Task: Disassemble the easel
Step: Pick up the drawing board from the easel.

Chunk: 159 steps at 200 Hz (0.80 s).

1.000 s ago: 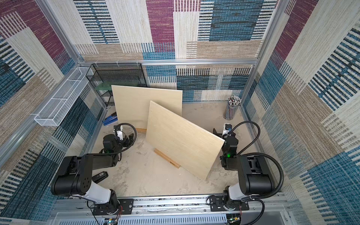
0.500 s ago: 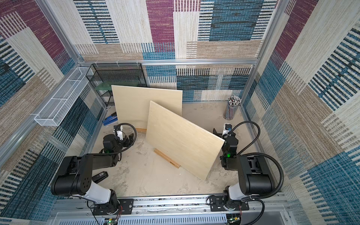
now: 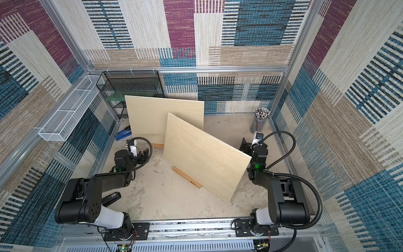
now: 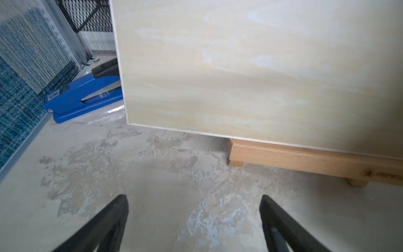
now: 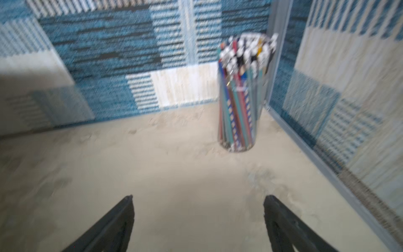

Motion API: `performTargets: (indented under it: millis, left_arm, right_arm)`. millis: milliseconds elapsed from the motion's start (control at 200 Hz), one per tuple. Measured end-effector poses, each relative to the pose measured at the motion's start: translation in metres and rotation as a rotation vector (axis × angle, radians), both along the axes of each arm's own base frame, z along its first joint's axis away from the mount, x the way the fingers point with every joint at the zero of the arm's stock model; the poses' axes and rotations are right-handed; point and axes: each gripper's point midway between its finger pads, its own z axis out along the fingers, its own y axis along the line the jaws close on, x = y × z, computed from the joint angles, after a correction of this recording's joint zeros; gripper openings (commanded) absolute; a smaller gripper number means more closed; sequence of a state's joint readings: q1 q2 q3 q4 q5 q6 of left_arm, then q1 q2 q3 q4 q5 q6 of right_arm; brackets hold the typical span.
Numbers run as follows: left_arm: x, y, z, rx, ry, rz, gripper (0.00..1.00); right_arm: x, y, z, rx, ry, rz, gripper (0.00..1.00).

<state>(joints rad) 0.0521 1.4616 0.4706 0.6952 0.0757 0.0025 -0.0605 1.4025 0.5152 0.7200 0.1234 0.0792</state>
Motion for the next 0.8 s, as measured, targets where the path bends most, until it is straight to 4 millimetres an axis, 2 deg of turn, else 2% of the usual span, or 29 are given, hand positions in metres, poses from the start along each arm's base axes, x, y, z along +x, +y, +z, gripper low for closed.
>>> performTargets:
  millis: [45, 165, 235, 351, 496, 581, 696, 796]
  left_arm:
    - [0.004, 0.001, 0.015, 0.004, -0.021, 0.007, 0.95]
    - [0.007, 0.003, 0.037, 0.007, -0.014, 0.016, 0.95]
    - [0.012, 0.003, 0.052, 0.005, 0.000, 0.015, 0.93]
    - [0.022, -0.004, 0.080, -0.011, 0.020, -0.022, 0.90]
    - [0.026, -0.026, 0.093, -0.046, 0.097, -0.113, 0.89]
    - [0.026, -0.039, 0.096, -0.066, 0.144, -0.167, 0.87]
    - [0.029, -0.054, 0.099, -0.068, 0.199, -0.230, 0.86]
    - [0.029, -0.065, 0.101, -0.068, 0.229, -0.268, 0.86]
  right_arm:
    - [0.005, -0.008, 0.016, -0.003, -0.010, -0.038, 0.95]
    - [0.005, -0.015, 0.027, 0.003, 0.053, -0.082, 0.95]
    - [0.005, -0.019, 0.039, 0.015, 0.085, -0.109, 0.95]
    - [-0.005, -0.023, 0.077, 0.060, 0.097, -0.145, 0.95]
    - [-0.046, -0.019, 0.122, 0.111, 0.100, -0.160, 0.95]
    - [-0.075, -0.010, 0.140, 0.134, 0.087, -0.117, 0.95]
    - [-0.113, 0.010, 0.151, 0.198, 0.071, -0.031, 0.95]
    - [-0.137, 0.025, 0.152, 0.260, 0.088, 0.032, 0.95]
